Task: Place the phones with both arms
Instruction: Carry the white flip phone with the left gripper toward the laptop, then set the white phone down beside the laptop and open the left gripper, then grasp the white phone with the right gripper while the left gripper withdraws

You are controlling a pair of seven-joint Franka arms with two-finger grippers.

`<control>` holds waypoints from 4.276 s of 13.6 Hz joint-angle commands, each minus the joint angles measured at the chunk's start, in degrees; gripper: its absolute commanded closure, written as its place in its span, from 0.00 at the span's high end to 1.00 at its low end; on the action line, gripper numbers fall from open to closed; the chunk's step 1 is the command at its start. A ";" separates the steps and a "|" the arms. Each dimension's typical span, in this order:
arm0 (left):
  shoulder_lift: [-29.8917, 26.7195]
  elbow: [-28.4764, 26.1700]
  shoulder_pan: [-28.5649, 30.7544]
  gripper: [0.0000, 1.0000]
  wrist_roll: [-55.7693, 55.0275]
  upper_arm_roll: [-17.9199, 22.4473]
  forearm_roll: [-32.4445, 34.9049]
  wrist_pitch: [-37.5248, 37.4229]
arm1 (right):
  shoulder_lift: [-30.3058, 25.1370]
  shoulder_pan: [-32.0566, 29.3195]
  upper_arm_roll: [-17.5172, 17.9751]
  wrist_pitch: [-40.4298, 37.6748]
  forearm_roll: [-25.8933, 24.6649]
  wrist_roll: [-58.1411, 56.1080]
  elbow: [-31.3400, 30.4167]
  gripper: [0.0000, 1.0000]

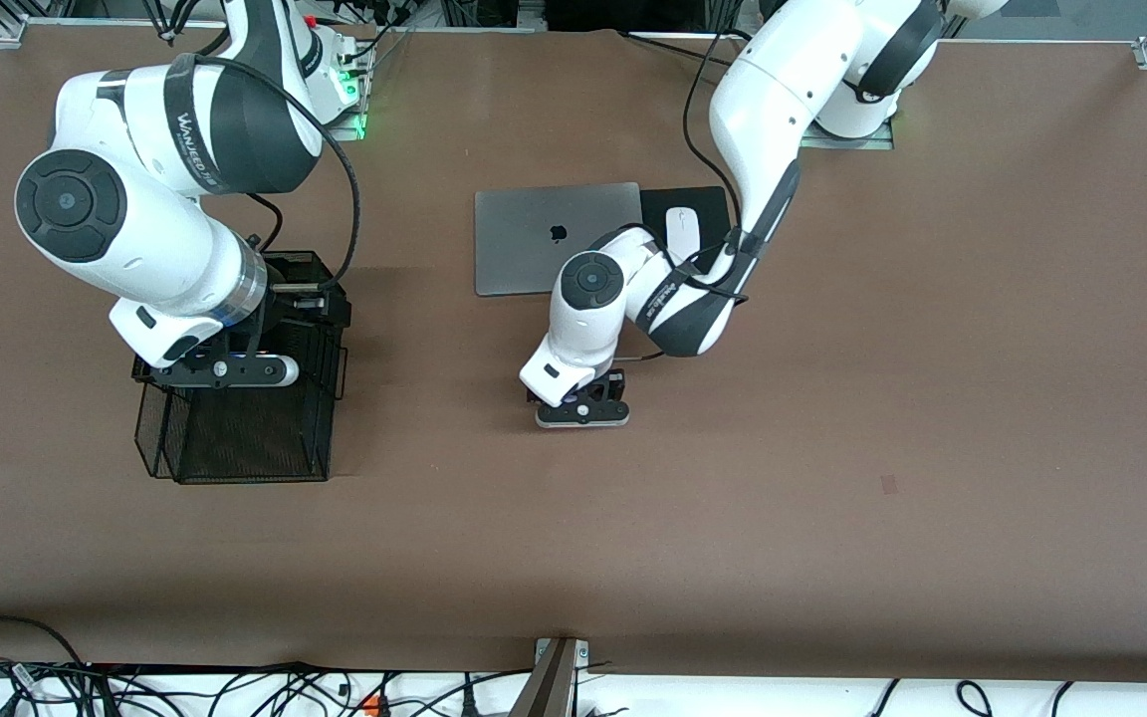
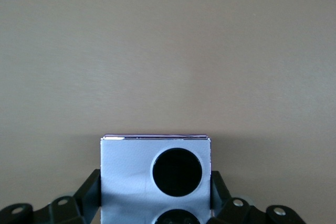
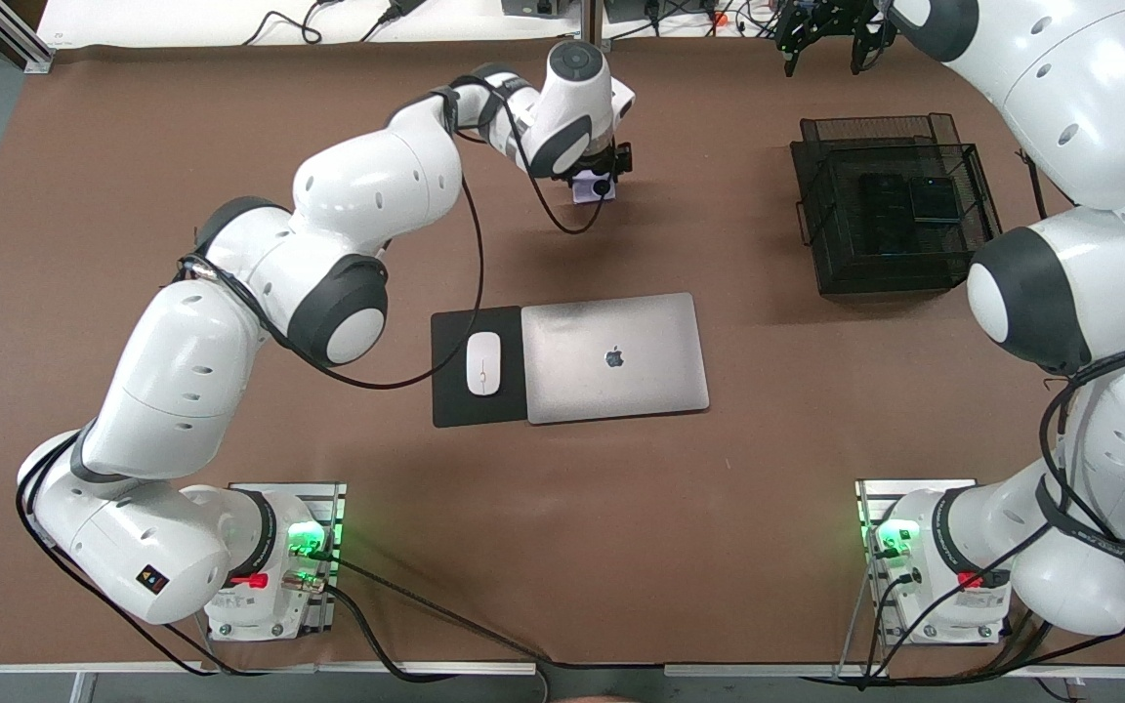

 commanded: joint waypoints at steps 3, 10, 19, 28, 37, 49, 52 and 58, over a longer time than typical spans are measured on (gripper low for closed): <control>3.84 3.07 -2.86 0.00 -0.25 1.88 0.12 1.92 | 0.69 -0.13 -0.10 -0.34 1.29 1.04 1.37 0.99; 3.94 3.07 -4.35 1.00 -2.45 2.32 0.12 1.57 | 0.69 0.40 1.39 1.24 1.64 1.39 1.37 0.99; -7.22 2.02 6.62 1.00 18.96 1.09 -3.04 -24.94 | 0.69 0.49 1.57 1.33 4.89 1.30 1.20 1.00; -29.27 -17.21 23.49 1.00 38.04 1.70 1.97 -31.13 | 8.23 4.00 11.83 16.68 4.71 8.24 1.11 1.00; -44.30 -21.61 34.67 1.00 52.04 1.09 0.83 -37.89 | 21.50 4.18 18.88 35.42 4.45 8.25 0.93 1.00; -61.02 -29.53 35.72 1.00 51.60 1.26 -4.53 -38.16 | 26.79 3.74 23.36 44.57 4.19 6.75 1.02 1.00; -61.37 -30.14 35.72 1.00 51.95 0.91 -5.33 -38.34 | 27.40 3.83 23.36 44.57 4.10 5.87 0.93 1.00; -61.37 -30.50 35.64 1.00 52.22 0.82 -6.56 -38.43 | 27.84 3.65 23.45 44.57 4.71 9.04 0.93 1.00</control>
